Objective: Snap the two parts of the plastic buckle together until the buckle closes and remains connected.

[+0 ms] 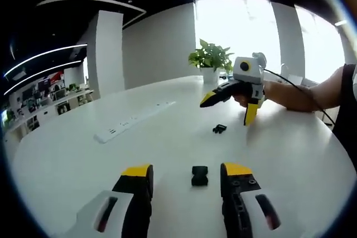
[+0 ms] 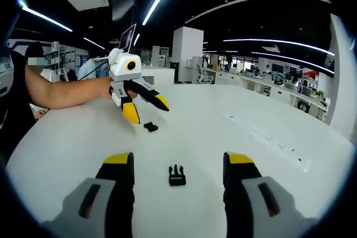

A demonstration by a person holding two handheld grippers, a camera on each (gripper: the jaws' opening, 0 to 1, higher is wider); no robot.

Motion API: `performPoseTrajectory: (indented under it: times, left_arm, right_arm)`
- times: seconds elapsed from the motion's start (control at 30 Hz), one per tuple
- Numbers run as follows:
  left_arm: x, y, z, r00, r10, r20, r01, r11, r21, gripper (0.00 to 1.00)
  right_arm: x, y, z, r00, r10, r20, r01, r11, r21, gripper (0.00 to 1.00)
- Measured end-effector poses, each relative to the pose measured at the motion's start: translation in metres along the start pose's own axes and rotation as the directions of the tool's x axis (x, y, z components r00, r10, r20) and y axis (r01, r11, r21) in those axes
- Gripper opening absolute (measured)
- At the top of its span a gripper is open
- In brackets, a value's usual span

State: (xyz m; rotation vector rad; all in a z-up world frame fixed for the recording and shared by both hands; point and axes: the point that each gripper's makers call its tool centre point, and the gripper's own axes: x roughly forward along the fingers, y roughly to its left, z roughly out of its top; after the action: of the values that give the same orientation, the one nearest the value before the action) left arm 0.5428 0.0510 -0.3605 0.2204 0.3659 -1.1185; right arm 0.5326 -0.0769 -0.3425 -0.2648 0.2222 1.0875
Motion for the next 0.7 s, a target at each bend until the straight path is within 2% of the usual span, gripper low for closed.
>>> performPoseTrajectory:
  times: [0.1, 0.17, 0.7]
  left_arm:
    - [-0.0001, -0.0028, 0.0025, 1.0, -0.012, 0.01, 0.012, 1.0, -0.007, 0.49]
    - [0.0004, -0.0037, 0.0023, 1.0, -0.017, 0.009, 0.017, 1.0, -0.003, 0.49]
    - [0.0017, -0.0066, -0.0003, 1.0, -0.028, -0.003, 0.028, 1.0, 0.001, 0.47]
  right_arm:
    - [0.001, 0.002, -0.0022, 1.0, 0.006, -0.009, -0.006, 1.0, -0.006, 0.62]
    - [0.0002, 0.0035, 0.0007, 1.0, 0.013, -0.001, -0.013, 0.999, -0.041, 0.6]
    - [0.0003, 0.0035, 0.0016, 1.0, 0.016, 0.005, -0.016, 1.0, -0.027, 0.58]
